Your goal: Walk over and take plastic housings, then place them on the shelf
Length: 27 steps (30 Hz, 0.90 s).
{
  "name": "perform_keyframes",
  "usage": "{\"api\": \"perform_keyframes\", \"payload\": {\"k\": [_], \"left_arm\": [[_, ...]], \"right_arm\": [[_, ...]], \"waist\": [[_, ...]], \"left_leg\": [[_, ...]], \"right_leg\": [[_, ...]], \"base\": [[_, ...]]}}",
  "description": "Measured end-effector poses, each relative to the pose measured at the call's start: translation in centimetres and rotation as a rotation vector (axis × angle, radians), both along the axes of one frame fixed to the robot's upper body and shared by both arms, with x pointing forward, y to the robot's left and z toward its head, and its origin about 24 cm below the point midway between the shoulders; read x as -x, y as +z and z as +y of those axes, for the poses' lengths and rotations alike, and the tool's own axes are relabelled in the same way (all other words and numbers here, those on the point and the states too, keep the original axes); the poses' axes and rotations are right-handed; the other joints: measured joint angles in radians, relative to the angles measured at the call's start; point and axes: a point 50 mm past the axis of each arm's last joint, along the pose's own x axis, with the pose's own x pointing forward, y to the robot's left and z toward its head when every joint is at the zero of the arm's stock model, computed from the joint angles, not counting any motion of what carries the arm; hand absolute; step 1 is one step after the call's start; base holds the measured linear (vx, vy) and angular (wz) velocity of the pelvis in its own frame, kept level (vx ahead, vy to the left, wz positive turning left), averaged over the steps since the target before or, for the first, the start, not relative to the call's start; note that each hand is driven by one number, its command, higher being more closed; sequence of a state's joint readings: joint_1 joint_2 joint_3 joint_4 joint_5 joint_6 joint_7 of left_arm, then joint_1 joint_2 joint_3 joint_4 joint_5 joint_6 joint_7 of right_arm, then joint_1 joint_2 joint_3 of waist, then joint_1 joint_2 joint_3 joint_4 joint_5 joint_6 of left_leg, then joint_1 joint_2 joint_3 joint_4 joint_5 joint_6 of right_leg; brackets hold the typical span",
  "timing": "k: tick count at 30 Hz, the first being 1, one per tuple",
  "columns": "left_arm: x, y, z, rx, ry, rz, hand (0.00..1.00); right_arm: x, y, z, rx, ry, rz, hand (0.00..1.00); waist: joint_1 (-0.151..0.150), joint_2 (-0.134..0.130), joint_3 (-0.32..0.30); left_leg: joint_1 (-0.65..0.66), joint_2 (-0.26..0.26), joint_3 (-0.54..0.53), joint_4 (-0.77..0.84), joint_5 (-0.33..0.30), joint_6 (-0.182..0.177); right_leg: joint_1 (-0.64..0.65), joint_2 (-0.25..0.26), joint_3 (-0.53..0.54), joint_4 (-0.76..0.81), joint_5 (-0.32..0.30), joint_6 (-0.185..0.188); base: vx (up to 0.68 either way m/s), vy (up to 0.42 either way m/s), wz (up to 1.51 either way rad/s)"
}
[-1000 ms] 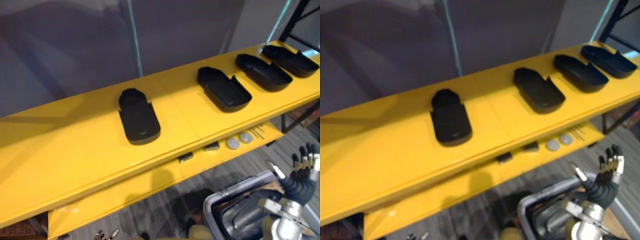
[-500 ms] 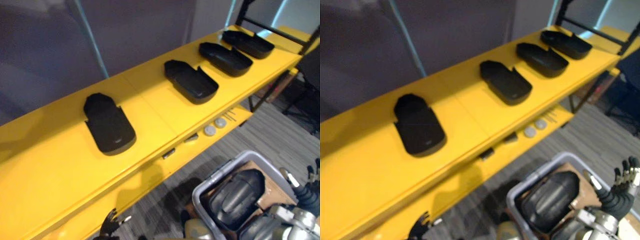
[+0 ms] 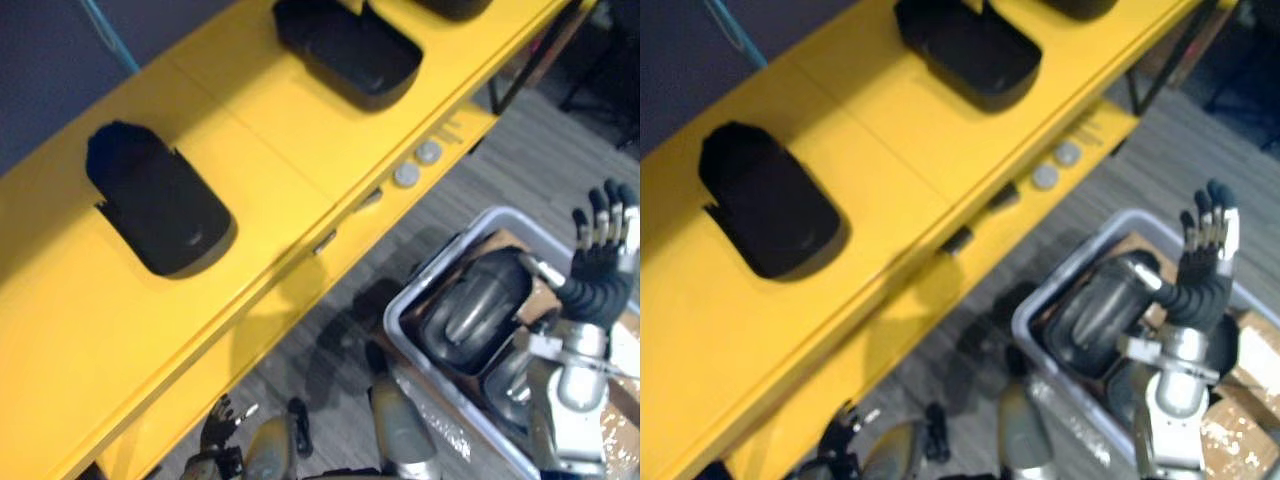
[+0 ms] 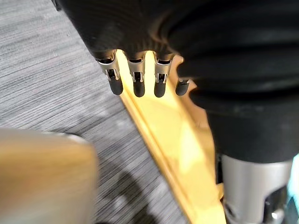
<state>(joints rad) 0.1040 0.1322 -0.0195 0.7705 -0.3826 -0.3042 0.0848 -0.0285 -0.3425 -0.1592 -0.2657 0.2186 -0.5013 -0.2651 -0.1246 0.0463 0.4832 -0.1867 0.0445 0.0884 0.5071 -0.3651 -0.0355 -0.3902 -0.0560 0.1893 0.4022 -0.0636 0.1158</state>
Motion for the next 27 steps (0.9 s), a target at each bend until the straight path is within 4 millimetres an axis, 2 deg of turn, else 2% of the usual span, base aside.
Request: {"api": "perform_keyframes", "payload": {"k": [1, 2, 3, 4, 6, 7, 9, 10, 11, 12, 13, 14, 15, 17, 18, 19, 20, 21, 22, 23, 24, 25, 27], "left_arm": [[-1.5, 1.1, -0.3, -0.013, -0.006, -0.073, 0.0], [-2.2, 1.6, -0.5, -0.014, -0.008, -0.11, 0.0], [-3.2, 2.6, -1.2, -0.035, -0.032, -0.167, 0.0], [-3.6, 3.1, -1.6, -0.054, -0.059, -0.195, 0.0], [-4.4, 3.9, -2.7, -0.068, -0.133, -0.23, 0.0], [-4.4, 4.0, -3.0, -0.062, -0.148, -0.232, 0.0], [-4.4, 3.9, -4.0, -0.067, -0.201, -0.218, 0.0], [-4.2, 3.7, -4.6, -0.074, -0.227, -0.197, 0.0], [-4.0, 3.6, -5.0, -0.078, -0.234, -0.174, 0.0], [-3.9, 3.4, -5.3, -0.081, -0.244, -0.161, 0.0], [-3.6, 3.1, -5.1, -0.088, -0.243, -0.131, 0.0], [-3.0, 2.6, -4.7, -0.099, -0.227, -0.089, 0.0], [-2.6, 2.3, -4.4, -0.103, -0.218, -0.068, 0.0], [-1.0, 1.1, -3.0, -0.122, -0.189, 0.024, 0.0], [-0.7, 0.9, -2.6, -0.13, -0.185, 0.043, 0.0], [-0.5, 0.3, -1.7, -0.142, -0.164, 0.089, 0.0], [-0.3, -0.3, -0.9, -0.145, -0.132, 0.133, 0.0], [-0.1, -0.4, -0.7, -0.145, -0.123, 0.144, 0.0], [0.2, -0.7, -0.4, -0.146, -0.12, 0.164, 0.0], [0.7, -0.9, 0.3, -0.151, -0.109, 0.192, 0.0], [0.7, -0.9, 0.6, -0.154, -0.104, 0.194, 0.0], [0.6, -0.8, 1.0, -0.161, -0.098, 0.191, 0.0], [0.6, -0.8, 1.7, -0.169, -0.077, 0.197, 0.0]], "right_arm": [[-0.4, 0.5, 0.3, -0.017, 0.002, -0.022, 0.0], [-0.4, 0.6, 0.4, -0.022, -0.002, -0.027, 0.0], [-0.3, 0.6, 0.3, -0.038, -0.018, -0.029, 0.0], [-0.2, 0.3, 0.3, -0.049, -0.04, -0.01, 0.0], [1.2, -1.2, 0.1, -0.111, -0.094, 0.049, 0.0], [1.7, -1.8, 0.1, -0.133, -0.106, 0.067, 0.0], [3.0, -3.9, 0.1, -0.206, -0.143, 0.14, 0.0], [3.8, -5.0, 0.3, -0.233, -0.149, 0.181, 0.0], [4.5, -5.4, 0.6, -0.239, -0.144, 0.197, 0.0], [4.9, -5.6, 0.7, -0.234, -0.137, 0.201, 0.0], [5.5, -5.9, 0.8, -0.22, -0.129, 0.208, 0.0], [5.7, -5.9, 0.8, -0.209, -0.119, 0.207, 0.0], [5.7, -5.9, 0.8, -0.201, -0.112, 0.198, 0.0], [5.8, -5.4, 0.8, -0.169, -0.094, 0.158, 0.0], [5.7, -5.3, 0.8, -0.158, -0.087, 0.151, 0.0], [5.1, -4.7, 1.0, -0.121, -0.069, 0.133, 0.0], [4.5, -4.4, 0.8, -0.086, -0.07, 0.121, 0.0], [4.2, -4.0, 0.5, -0.06, -0.08, 0.109, 0.0], [3.6, -4.1, 0.3, -0.051, -0.091, 0.114, 0.0], [3.3, -4.3, -0.1, -0.04, -0.105, 0.15, 0.0], [3.1, -4.5, -0.1, -0.043, -0.106, 0.169, 0.0], [2.9, -4.7, -0.1, -0.045, -0.107, 0.194, 0.0], [2.9, -5.0, -0.5, -0.043, -0.12, 0.223, 0.0]], "waist": [[0.014, -0.005, 0.008], [0.021, -0.007, 0.013], [0.039, -0.003, 0.019], [0.044, -0.001, 0.019], [0.053, -0.001, 0.019], [0.053, -0.001, 0.019], [0.055, -0.002, 0.018], [0.057, -0.003, 0.018], [0.055, -0.005, 0.016], [0.054, -0.007, 0.011], [0.041, -0.02, -0.006], [0.035, -0.032, -0.031], [0.034, -0.036, -0.047], [0.033, -0.048, -0.111], [0.034, -0.055, -0.122], [0.04, -0.055, -0.125], [0.051, -0.065, -0.158], [0.063, -0.052, -0.168], [0.069, -0.075, -0.172], [0.061, -0.075, -0.178], [0.063, -0.075, -0.179], [0.06, -0.071, -0.181], [0.056, -0.065, -0.18]], "left_leg": [[-0.04, 0.0, -0.009, 0.081, -0.031, 0.001], [-0.053, -0.001, -0.017, 0.125, -0.053, 0.002], [-0.067, 0.008, -0.029, 0.209, -0.101, 0.002], [-0.075, 0.015, -0.03, 0.267, -0.126, 0.005], [-0.068, 0.046, -0.027, 0.338, -0.162, 0.011], [-0.058, 0.054, -0.02, 0.337, -0.171, 0.014], [-0.021, 0.083, 0.036, 0.309, -0.188, 0.027], [0.015, 0.104, 0.097, 0.266, -0.19, 0.029], [0.047, 0.113, 0.164, 0.206, -0.172, 0.054], [0.06, 0.115, 0.2, 0.182, -0.159, 0.063], [0.079, 0.115, 0.262, 0.139, -0.136, 0.079], [0.094, 0.115, 0.322, 0.088, -0.11, 0.09], [0.1, 0.114, 0.352, 0.065, -0.098, 0.093], [0.116, 0.106, 0.446, 0.005, -0.063, 0.102], [0.117, 0.096, 0.457, 0.013, -0.058, 0.106], [0.071, 0.091, 0.42, 0.073, -0.019, 0.177], [-0.023, 0.057, 0.332, 0.015, -0.015, 0.177], [-0.024, 0.053, 0.305, -0.12, 0.055, 0.159], [0.002, 0.037, 0.34, -0.145, 0.141, 0.113], [0.001, 0.031, 0.361, -0.145, 0.146, 0.122], [-0.006, 0.036, 0.364, -0.14, 0.146, 0.122], [-0.035, 0.054, 0.366, -0.121, 0.15, 0.117], [-0.072, 0.087, 0.361, -0.086, 0.152, 0.111]], "right_leg": [[-0.049, 0.001, -0.001, 0.096, -0.052, 0.003], [-0.064, 0.001, -0.003, 0.146, -0.08, 0.006], [-0.079, 0.009, -0.011, 0.23, -0.126, 0.009], [-0.078, 0.018, -0.017, 0.271, -0.145, 0.007], [-0.058, 0.049, -0.028, 0.281, -0.139, 0.012], [-0.055, 0.059, -0.029, 0.274, -0.124, 0.01], [-0.042, 0.084, -0.047, 0.215, -0.051, -0.007], [-0.03, 0.08, -0.088, 0.146, 0.028, -0.025], [0.004, 0.075, -0.131, 0.027, 0.107, -0.033], [0.01, 0.067, -0.157, 0.019, 0.109, -0.047], [0.008, 0.049, -0.219, 0.091, 0.059, -0.098], [0.011, 0.028, -0.276, 0.171, 0.001, -0.127], [0.017, 0.016, -0.302, 0.209, -0.025, -0.138], [0.077, -0.043, -0.4, 0.295, -0.109, -0.18], [0.084, -0.05, -0.418, 0.259, -0.103, -0.168], [0.121, -0.035, -0.416, 0.149, -0.074, -0.168], [0.182, -0.007, -0.349, -0.065, -0.038, -0.111], [0.181, -0.013, -0.359, -0.017, -0.073, -0.145], [0.186, -0.064, -0.369, 0.095, -0.15, -0.167], [0.258, -0.111, -0.389, 0.044, -0.16, -0.122], [0.283, -0.112, -0.389, -0.012, -0.145, -0.091], [0.302, -0.09, -0.39, -0.097, -0.125, -0.058], [0.32, -0.059, -0.396, -0.173, -0.12, -0.028]], "base": [[-0.05, 0.017, 0.17], [-0.04, 0.028, 0.17], [-0.01, 0.052, 0.09], [0.0, 0.08, -0.08], [-0.02, 0.105, -0.36], [-0.05, 0.114, -0.74], [-0.08, 0.12, -1.12], [-0.17, 0.183, -1.69], [-0.15, 0.155, -1.69], [-0.2, 0.147, -1.48], [-0.14, 0.107, -1.34], [-0.16, 0.125, -1.34], [-0.08, 0.092, -1.33], [-0.04, 0.051, -1.25], [-0.04, 0.045, -1.32], [-0.15, 0.016, -1.19], [-0.18, -0.004, -1.28], [-0.15, -0.018, -1.18], [0.01, -0.059, -1.07], [0.03, -0.059, -0.82], [-0.04, -0.148, -0.48], [-0.12, -0.126, -0.25], [-0.15, -0.144, -0.09]]}}
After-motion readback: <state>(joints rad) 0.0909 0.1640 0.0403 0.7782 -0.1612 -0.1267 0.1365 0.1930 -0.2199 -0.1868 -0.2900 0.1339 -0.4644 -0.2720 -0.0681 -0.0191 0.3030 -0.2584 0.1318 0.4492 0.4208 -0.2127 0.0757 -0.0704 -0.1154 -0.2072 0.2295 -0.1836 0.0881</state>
